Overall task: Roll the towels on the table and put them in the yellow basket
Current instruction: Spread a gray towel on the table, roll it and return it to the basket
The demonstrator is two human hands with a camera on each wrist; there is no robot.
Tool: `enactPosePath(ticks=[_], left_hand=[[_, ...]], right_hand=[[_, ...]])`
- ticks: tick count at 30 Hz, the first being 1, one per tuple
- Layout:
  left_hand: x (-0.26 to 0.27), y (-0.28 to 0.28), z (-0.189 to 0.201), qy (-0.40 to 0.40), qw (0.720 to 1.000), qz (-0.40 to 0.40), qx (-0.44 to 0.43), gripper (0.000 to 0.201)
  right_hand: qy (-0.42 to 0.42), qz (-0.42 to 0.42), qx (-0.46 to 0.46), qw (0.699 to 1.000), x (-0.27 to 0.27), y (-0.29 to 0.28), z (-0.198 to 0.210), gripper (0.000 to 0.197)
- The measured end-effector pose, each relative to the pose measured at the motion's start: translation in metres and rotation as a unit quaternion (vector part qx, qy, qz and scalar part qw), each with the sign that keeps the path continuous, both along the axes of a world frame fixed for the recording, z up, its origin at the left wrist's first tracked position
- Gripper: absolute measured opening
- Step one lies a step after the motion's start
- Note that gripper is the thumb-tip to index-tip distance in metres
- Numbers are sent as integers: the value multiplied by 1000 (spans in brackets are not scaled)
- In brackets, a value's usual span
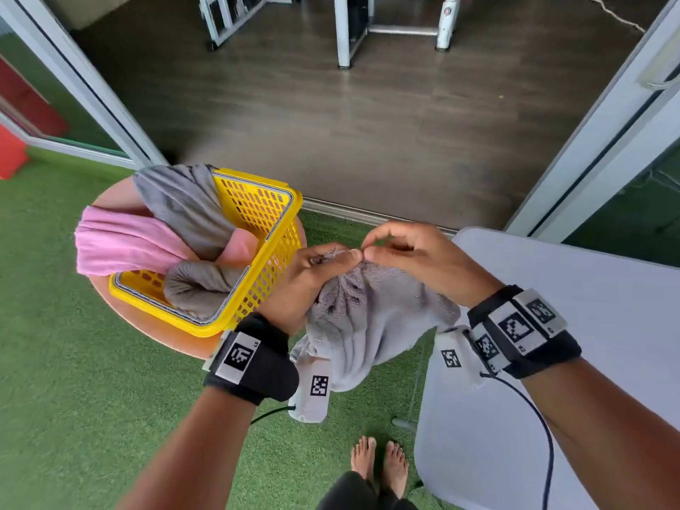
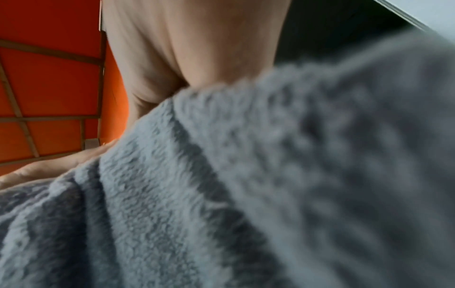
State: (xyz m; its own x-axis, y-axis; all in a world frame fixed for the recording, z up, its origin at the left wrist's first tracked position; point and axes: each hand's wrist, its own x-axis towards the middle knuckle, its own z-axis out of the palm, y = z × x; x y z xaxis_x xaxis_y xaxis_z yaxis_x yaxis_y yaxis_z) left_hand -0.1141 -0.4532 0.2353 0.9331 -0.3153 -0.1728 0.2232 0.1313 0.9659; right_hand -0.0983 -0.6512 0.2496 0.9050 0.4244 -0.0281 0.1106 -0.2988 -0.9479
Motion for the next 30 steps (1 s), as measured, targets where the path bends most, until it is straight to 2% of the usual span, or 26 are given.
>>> enactPosePath(ticks=[4,10,13,16,18,22,25,27,30], left_hand=[[7,17,-2,-22,998,56,24,13],[22,41,-12,-40,995,79,55,20],[32,48,-22,-52,990,101,83,23],[41,49,-31,-56,985,120,112,24],[47,46,-35,-54,981,145,120,27],[59,32,-45,-48,972,201,112,37],[61,18,-54,-60,969,206,123,27],[58,9,-66,-44,960,243,131,39],[28,2,-101,13,933,308,184,29]], right_hand=[[26,35,-66,997,3,-20,-9,16],[73,17,-168,983,22,-45,-18,15],[57,-12,-198,978,42,-42,-24,10],[59,-81,-133,986,74,-31,-25,28],[59,-87,-82,991,99,-22,-23,24],[-6,-71,-128,989,149,-15,-31,29],[-52,-82,-164,982,180,-21,-35,25],[-85,-95,-184,975,196,-37,-32,23],[-108,-131,-195,966,208,-83,-34,24]])
